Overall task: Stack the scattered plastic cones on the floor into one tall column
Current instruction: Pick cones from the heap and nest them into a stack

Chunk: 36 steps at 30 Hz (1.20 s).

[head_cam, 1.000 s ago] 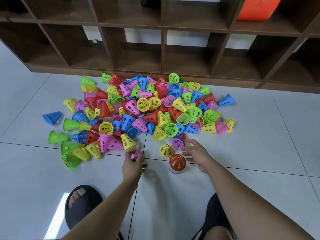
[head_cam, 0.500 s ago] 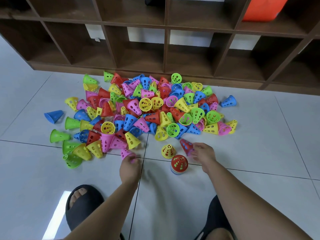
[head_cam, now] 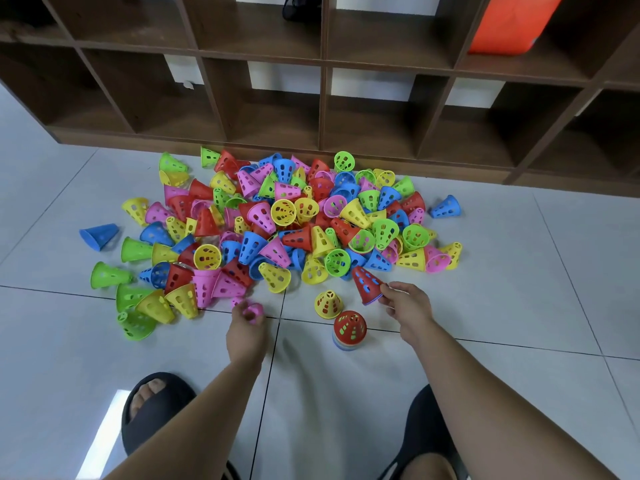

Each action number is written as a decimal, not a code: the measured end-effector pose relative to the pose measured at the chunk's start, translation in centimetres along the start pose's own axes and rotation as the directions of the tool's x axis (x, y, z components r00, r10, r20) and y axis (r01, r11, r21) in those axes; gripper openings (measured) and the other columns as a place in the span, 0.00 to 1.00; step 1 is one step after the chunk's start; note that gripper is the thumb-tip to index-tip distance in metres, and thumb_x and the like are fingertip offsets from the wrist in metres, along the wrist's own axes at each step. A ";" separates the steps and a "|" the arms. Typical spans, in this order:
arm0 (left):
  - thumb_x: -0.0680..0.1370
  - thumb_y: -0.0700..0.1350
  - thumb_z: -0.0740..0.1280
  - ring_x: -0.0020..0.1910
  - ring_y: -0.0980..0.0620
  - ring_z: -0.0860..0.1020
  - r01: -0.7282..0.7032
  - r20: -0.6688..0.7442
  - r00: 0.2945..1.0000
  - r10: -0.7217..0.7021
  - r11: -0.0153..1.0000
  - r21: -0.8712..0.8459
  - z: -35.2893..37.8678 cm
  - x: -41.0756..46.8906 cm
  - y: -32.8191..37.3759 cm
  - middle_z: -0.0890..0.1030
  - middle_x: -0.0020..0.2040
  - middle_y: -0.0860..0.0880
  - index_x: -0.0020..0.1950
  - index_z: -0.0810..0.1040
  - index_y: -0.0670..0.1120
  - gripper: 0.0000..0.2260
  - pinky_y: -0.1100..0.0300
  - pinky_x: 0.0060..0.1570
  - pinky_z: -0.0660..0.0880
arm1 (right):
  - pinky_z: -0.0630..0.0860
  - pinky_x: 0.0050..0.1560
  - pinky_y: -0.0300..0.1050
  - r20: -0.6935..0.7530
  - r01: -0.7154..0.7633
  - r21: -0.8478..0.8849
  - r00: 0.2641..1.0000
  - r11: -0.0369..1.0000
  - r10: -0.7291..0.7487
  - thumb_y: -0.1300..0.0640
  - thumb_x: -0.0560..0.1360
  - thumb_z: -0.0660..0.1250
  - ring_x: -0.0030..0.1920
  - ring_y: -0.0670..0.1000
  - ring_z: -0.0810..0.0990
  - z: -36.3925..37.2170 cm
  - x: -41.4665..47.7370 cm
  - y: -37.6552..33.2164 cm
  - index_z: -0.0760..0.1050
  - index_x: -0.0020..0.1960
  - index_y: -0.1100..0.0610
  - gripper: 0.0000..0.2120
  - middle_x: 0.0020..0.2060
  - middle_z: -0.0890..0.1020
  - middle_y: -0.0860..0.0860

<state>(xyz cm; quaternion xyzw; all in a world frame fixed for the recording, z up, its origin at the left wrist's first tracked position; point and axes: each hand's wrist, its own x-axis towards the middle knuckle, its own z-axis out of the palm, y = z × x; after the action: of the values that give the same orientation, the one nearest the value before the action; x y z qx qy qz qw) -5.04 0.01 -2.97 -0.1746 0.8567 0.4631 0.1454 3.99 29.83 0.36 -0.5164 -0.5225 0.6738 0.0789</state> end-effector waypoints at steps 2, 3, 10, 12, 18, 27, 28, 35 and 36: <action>0.82 0.50 0.65 0.56 0.42 0.81 0.012 -0.009 1.000 -0.012 0.999 0.034 0.0 0.2 -0.4 0.83 0.57 0.49 0.72 0.75 0.52 0.18 0.48 0.56 0.79 | 0.76 0.40 0.43 0.099 -0.054 0.086 0.994 0.995 0.046 0.62 0.78 0.75 0.43 0.50 0.84 -0.1 -0.3 -0.5 0.80 0.58 0.59 0.10 0.48 0.86 0.57; 0.82 0.50 0.65 0.56 0.41 0.81 0.013 -0.022 1.000 -0.012 0.999 0.042 0.0 0.2 -0.4 0.84 0.56 0.48 0.70 0.76 0.51 0.16 0.48 0.56 0.79 | 0.77 0.40 0.42 0.144 -0.084 0.118 0.987 0.989 0.066 0.62 0.79 0.75 0.43 0.50 0.83 -0.1 -0.4 -0.7 0.80 0.58 0.59 0.10 0.48 0.86 0.58; 0.81 0.60 0.70 0.45 0.51 0.84 -0.047 -0.004 0.999 0.047 0.997 -0.054 0.0 -0.6 0.5 0.86 0.38 0.54 0.49 0.82 0.53 0.12 0.52 0.49 0.78 | 0.78 0.45 0.43 0.352 -0.201 0.125 0.925 0.972 0.146 0.62 0.81 0.71 0.49 0.51 0.83 0.0 -1.1 -0.6 0.80 0.64 0.61 0.12 0.52 0.86 0.57; 0.81 0.52 0.71 0.47 0.50 0.85 -0.057 0.016 0.998 0.058 0.996 -0.070 0.2 -0.8 1.1 0.86 0.39 0.55 0.47 0.81 0.54 0.05 0.52 0.49 0.78 | 0.79 0.45 0.43 0.390 -0.203 0.094 0.908 0.975 0.152 0.62 0.81 0.71 0.50 0.51 0.83 0.0 -1.4 -0.6 0.79 0.65 0.62 0.13 0.52 0.87 0.56; 0.80 0.40 0.68 0.47 0.48 0.86 -0.025 0.129 0.990 0.065 0.956 -0.293 0.4 -1.9 4.5 0.86 0.49 0.49 0.60 0.77 0.52 0.11 0.54 0.43 0.77 | 0.75 0.38 0.42 0.495 -0.192 -0.037 0.849 0.981 0.185 0.65 0.83 0.67 0.44 0.50 0.81 -0.4 -2.0 -0.5 0.80 0.63 0.61 0.10 0.49 0.86 0.55; 0.82 0.39 0.64 0.43 0.52 0.78 0.012 0.367 0.915 0.168 0.897 -0.442 1.6 -3.3 8.5 0.84 0.45 0.49 0.58 0.85 0.49 0.12 0.56 0.42 0.70 | 0.73 0.39 0.43 0.424 -0.155 -0.202 0.876 0.967 0.230 0.66 0.81 0.68 0.43 0.52 0.81 -0.7 -2.1 0.9 0.82 0.58 0.60 0.08 0.44 0.86 0.55; 0.83 0.39 0.64 0.43 0.52 0.77 0.022 0.387 0.906 0.173 0.893 -0.450 1.8 -3.6 8.8 0.84 0.44 0.50 0.57 0.86 0.50 0.12 0.56 0.43 0.70 | 0.73 0.38 0.43 0.405 -0.146 -0.228 0.885 0.963 0.231 0.66 0.81 0.68 0.43 0.52 0.82 -0.7 -2.0 1.1 0.82 0.59 0.61 0.08 0.43 0.86 0.55; 0.86 0.40 0.64 0.40 0.60 0.79 -0.041 0.528 0.819 0.226 0.940 -0.339 3.6 -5.4 8.1 0.86 0.49 0.53 0.57 0.87 0.48 0.12 0.67 0.37 0.73 | 0.78 0.44 0.46 0.278 -0.118 -0.296 0.939 0.948 0.204 0.62 0.81 0.68 0.41 0.53 0.83 -1.1 -1.2 2.0 0.80 0.61 0.60 0.09 0.45 0.86 0.55; 0.87 0.40 0.63 0.39 0.63 0.80 -0.070 0.530 0.814 0.237 0.946 -0.316 3.9 -5.6 7.8 0.86 0.52 0.51 0.58 0.87 0.47 0.12 0.71 0.35 0.73 | 0.78 0.45 0.47 0.274 -0.126 -0.290 0.939 0.949 0.208 0.61 0.82 0.68 0.42 0.54 0.83 -1.2 -1.2 1.9 0.80 0.61 0.60 0.08 0.46 0.85 0.55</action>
<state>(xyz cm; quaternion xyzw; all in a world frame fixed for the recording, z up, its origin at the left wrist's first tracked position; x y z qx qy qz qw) -3.03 8.19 3.07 0.0207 0.7122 0.6214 0.3260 6.32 28.94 -0.28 -0.4564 -0.5686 0.6718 -0.1304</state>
